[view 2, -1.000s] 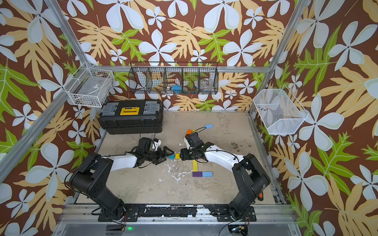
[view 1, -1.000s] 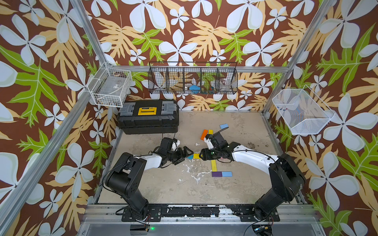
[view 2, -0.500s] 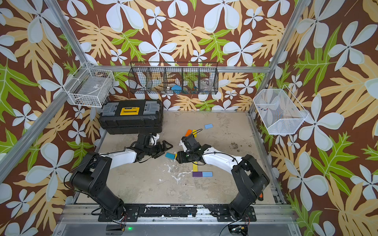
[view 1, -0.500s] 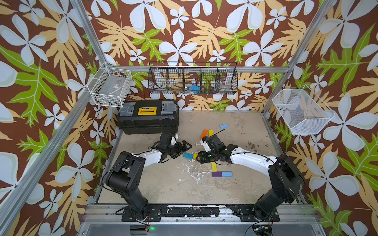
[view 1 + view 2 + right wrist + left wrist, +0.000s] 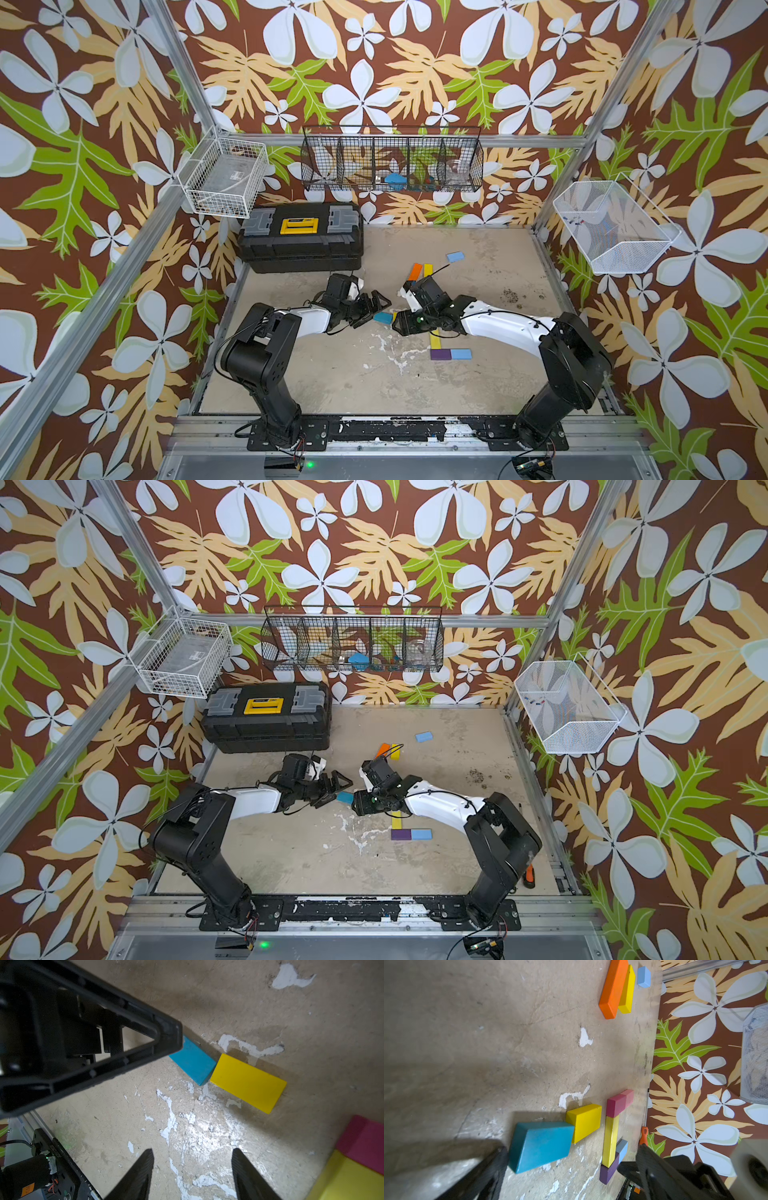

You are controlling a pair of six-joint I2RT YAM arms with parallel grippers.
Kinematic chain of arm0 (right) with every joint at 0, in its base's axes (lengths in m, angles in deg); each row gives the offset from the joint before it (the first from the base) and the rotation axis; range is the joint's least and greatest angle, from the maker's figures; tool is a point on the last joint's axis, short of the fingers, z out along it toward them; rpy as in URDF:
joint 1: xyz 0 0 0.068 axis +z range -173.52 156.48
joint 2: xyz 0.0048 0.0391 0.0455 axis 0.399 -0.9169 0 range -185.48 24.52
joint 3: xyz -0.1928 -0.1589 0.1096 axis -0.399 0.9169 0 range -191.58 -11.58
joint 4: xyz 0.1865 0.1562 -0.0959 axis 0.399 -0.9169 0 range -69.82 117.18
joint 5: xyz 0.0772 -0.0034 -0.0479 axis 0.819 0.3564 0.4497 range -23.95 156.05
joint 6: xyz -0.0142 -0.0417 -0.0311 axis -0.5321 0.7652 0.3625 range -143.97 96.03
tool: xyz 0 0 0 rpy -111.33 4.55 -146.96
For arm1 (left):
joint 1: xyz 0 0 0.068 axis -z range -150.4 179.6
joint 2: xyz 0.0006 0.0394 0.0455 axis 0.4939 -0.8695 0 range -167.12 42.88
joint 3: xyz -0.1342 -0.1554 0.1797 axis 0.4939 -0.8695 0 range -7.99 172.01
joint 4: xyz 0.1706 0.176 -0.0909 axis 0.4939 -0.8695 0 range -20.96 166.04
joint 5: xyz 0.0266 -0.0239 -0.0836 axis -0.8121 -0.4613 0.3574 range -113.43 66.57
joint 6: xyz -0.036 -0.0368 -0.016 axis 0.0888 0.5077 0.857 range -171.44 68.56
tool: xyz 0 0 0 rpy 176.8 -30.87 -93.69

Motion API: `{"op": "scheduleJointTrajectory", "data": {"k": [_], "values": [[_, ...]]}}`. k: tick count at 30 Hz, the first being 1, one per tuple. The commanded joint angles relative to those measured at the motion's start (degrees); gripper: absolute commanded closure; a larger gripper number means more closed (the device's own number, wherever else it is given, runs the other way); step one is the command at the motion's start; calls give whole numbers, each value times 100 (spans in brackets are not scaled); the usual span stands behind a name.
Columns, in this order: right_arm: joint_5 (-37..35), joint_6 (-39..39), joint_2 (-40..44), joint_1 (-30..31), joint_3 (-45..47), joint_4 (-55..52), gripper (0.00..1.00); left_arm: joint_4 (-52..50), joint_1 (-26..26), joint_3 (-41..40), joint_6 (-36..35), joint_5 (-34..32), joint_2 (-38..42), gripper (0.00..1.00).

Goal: Assemble the letter c with building blocks
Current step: Assemble the building block at the center of the board.

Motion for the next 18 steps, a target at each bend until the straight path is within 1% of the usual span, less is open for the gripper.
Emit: {"op": "scheduleJointTrajectory", "data": {"k": [1, 12, 15, 18], "values": [[-75, -54, -14, 4, 18, 68, 38, 226, 38, -24, 76, 122, -18, 0], [-79, -81, -132, 94, -97, 58, 38, 446, 149, -223, 305, 109, 107, 0], [-90, -69, -250, 183, -226, 42, 38, 332, 148, -240, 275, -33, 242, 0], [-140, -54, -396, 260, -385, -11, 38, 99, 21, -174, 184, -199, 354, 0]]}}
